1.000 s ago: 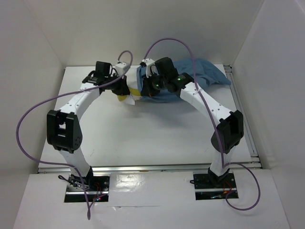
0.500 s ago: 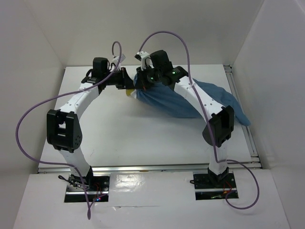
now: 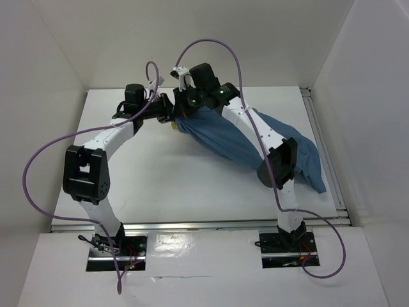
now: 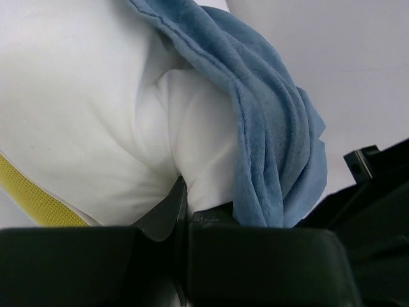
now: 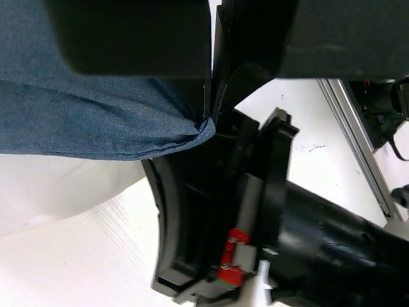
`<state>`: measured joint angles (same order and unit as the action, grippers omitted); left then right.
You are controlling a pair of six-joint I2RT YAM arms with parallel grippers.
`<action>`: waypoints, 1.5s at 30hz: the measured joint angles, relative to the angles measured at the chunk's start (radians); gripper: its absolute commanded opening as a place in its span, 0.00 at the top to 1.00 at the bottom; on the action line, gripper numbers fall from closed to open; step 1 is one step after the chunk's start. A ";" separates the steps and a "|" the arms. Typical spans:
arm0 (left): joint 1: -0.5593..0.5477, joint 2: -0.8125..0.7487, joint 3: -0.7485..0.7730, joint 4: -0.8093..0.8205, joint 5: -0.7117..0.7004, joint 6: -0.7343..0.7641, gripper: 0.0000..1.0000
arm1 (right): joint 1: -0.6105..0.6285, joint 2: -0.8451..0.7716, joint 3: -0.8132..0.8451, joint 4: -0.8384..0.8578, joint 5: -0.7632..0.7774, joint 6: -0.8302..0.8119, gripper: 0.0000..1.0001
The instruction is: Put the pillow into the pillowcase
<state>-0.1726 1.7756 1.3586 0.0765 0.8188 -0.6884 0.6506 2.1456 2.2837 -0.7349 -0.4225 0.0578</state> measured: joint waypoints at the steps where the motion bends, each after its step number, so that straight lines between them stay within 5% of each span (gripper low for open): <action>1: 0.000 0.000 -0.011 0.017 0.006 -0.021 1.00 | 0.005 0.000 0.000 -0.001 0.000 -0.002 1.00; 19: -0.006 0.079 -0.060 0.320 0.164 -0.354 1.00 | 0.035 0.000 0.058 0.005 0.047 -0.057 0.99; 21: -0.011 0.079 -0.064 0.314 0.180 -0.354 1.00 | 0.044 -0.002 0.063 0.014 0.062 -0.062 0.89; 22: -0.011 0.074 -0.071 0.310 0.185 -0.347 1.00 | 0.047 -0.008 0.053 0.018 0.064 -0.063 0.68; 24: -0.010 0.058 -0.089 0.278 0.191 -0.310 1.00 | 0.049 -0.028 -0.004 0.049 0.080 -0.060 0.43; 27: -0.007 0.022 -0.117 0.187 0.214 -0.222 1.00 | 0.052 -0.119 -0.142 0.126 0.095 -0.067 0.26; 36: 0.021 -0.063 -0.140 -0.116 0.099 0.123 1.00 | 0.084 -0.386 -0.305 0.218 0.172 -0.113 0.19; 43: 0.009 -0.232 -0.224 -0.249 -0.166 0.402 1.00 | -0.083 -0.501 -0.391 0.205 0.267 -0.116 0.19; 45: -0.016 -0.280 -0.258 -0.264 -0.257 0.492 0.88 | -0.150 -0.488 -0.398 0.171 0.270 -0.089 0.19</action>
<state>-0.1890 1.4952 1.1004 -0.1879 0.5613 -0.1967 0.5007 1.6581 1.8854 -0.5636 -0.1528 -0.0307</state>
